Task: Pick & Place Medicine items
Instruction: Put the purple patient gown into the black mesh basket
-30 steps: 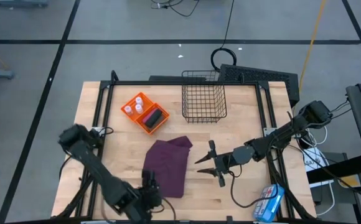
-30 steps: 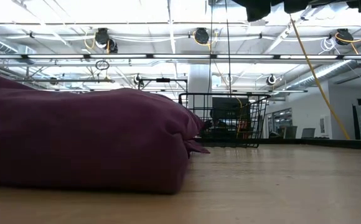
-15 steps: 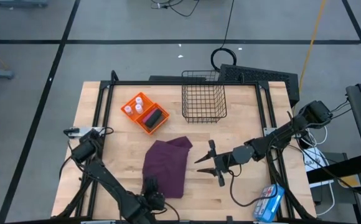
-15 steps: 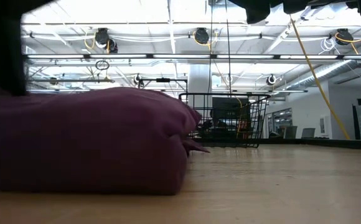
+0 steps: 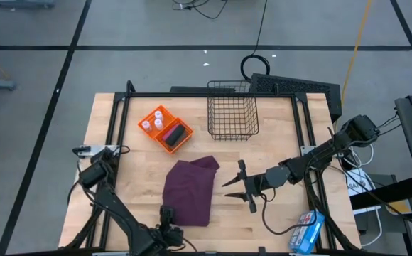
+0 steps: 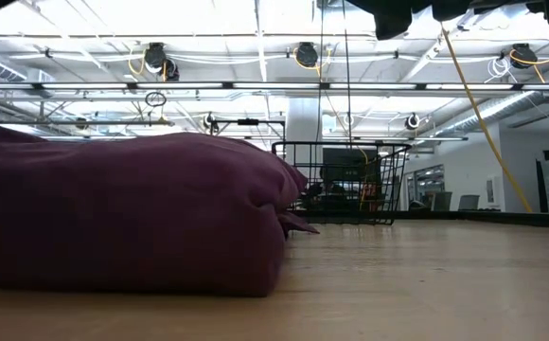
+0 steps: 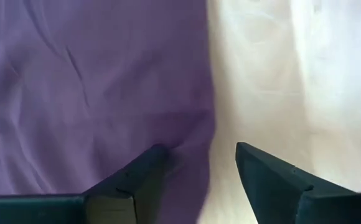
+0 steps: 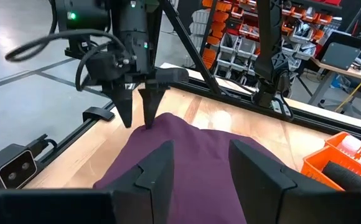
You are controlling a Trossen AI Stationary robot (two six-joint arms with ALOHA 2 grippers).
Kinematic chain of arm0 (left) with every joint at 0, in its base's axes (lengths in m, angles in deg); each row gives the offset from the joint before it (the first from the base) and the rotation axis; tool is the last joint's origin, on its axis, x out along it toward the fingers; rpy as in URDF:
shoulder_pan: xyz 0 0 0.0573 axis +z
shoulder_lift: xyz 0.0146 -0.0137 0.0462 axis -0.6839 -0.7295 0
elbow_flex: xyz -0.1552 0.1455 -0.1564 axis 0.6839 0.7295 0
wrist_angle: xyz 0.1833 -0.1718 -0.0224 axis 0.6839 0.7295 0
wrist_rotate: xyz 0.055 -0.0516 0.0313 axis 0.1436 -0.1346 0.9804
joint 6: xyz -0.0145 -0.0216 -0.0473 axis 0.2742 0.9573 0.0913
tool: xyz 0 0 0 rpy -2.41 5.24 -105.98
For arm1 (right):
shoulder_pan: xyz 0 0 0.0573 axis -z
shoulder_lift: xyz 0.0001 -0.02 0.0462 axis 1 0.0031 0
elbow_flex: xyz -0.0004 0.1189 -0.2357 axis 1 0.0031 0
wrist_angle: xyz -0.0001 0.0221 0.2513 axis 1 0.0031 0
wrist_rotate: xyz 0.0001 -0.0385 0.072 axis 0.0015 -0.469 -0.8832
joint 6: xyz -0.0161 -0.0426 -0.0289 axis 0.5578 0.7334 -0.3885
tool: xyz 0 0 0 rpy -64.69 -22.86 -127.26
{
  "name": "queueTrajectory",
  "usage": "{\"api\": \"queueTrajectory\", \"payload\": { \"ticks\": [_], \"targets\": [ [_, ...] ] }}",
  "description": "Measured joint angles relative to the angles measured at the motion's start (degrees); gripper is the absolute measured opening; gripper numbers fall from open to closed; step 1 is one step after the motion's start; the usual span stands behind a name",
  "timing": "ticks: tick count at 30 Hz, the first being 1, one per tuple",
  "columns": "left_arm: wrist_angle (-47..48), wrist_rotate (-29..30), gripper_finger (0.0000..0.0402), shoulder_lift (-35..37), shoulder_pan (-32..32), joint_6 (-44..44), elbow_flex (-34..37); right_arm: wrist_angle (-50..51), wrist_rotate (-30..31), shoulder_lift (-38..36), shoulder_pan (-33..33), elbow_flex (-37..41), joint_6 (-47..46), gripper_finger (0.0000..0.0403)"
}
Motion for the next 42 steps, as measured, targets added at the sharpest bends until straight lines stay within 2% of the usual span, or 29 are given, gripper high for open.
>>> {"api": "queueTrajectory", "payload": {
  "ticks": [5, 9, 12, 17, 24, 27, 30, 33, 37, 42],
  "targets": [
    [0.46, 6.08, 0.0232, -1.23, 0.0, -3.47, 0.02, 0.36, 0.0, 0.0, 0.0, 0.0, 0.07, 0.0141],
    [0.73, 8.01, 0.0263, -1.36, 0.35, -4.42, 0.12, 0.74, -0.02, 0.0, 0.0, 0.0, 0.07, 0.0141],
    [0.37, 7.92, 0.0289, -1.58, 0.78, -3.98, 1.14, 1.07, -0.03, 0.0, 0.0, 0.0, -0.27, 0.0141],
    [-0.82, 3.45, 0.0324, -1.67, 1.53, -2.41, 5.3, 1.27, -0.19, 0.0, 0.0, 0.0, -0.73, 0.0141],
    [-3.79, 3.74, 0.0334, -1.14, 2.91, 0.26, 10.42, 1.25, -0.2, 0.0, 0.0, 0.0, -1.38, 0.0141],
    [-4.91, 4.05, 0.0313, -1.14, 3.54, 0.65, 11.44, 1.25, -0.21, 0.0, 0.0, 0.0, -1.38, 0.0141],
    [-8.3, 4.31, 0.0266, -1.1, 3.97, 0.45, 13.0, 1.25, -0.2, 0.0, 0.0, 0.0, -1.4, 0.0141],
    [-13.25, 4.63, 0.0193, -0.97, 4.13, -1.46, 15.26, 1.25, -0.21, 0.0, 0.0, 0.0, -1.4, 0.0141],
    [-14.12, 3.39, 0.0054, -0.83, 4.29, -2.94, 15.68, 1.48, -0.22, -0.03, -0.09, 0.0, -0.88, 0.0141],
    [-8.4, -2.56, 0.005, 3.3, 4.99, -2.92, 11.19, 2.56, 1.46, -0.04, -2.31, 0.0, 9.62, 0.0141]
  ]
}}
